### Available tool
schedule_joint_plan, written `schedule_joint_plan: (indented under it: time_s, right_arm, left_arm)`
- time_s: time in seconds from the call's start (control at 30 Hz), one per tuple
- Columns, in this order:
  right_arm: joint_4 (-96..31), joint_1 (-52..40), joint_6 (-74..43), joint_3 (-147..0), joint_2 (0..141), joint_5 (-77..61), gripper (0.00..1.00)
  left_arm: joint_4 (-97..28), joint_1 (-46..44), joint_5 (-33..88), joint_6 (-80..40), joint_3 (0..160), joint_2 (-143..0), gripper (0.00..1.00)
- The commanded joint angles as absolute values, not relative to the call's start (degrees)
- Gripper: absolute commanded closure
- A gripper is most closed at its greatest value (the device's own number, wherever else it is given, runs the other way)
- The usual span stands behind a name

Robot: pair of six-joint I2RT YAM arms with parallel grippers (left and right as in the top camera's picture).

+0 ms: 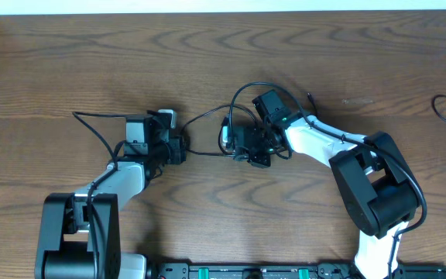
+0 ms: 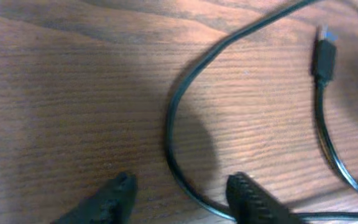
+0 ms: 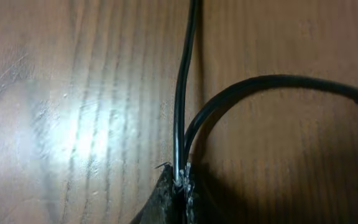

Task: Untangle cables
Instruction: 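Pull the black cable from the left gripper toward the right edge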

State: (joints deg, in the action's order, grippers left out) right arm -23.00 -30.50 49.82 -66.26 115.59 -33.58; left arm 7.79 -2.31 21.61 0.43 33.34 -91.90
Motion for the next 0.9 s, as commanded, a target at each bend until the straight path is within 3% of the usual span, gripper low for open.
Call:
schedule_joint_plan:
  time_s: [0.0,0.17,0.27,0.87]
  right_arm:
    - [-21.6,-30.5,43.6,-64.8,118.0,-23.0,0.99]
    - [-21.1,-29.8,42.8,-64.8,118.0,-18.7,0.99]
    - [-20.4,-28.8,40.4,-64.8,118.0,-16.4,0.99]
    - [-17.1,-9.0,30.2,-64.8,118.0,-14.9,0.97]
  left_arm:
    - [5.7,-2.1,18.9,0.4,31.2,-94.4,0.31]
    - [5.7,-2.1,18.9,0.4,31.2,-94.4,0.12]
    - [5.8,-2.1,18.8,0.4,31.2,-94.4,0.05]
    - [6.5,-2.1,18.9,0.4,31.2,-94.3,0.03]
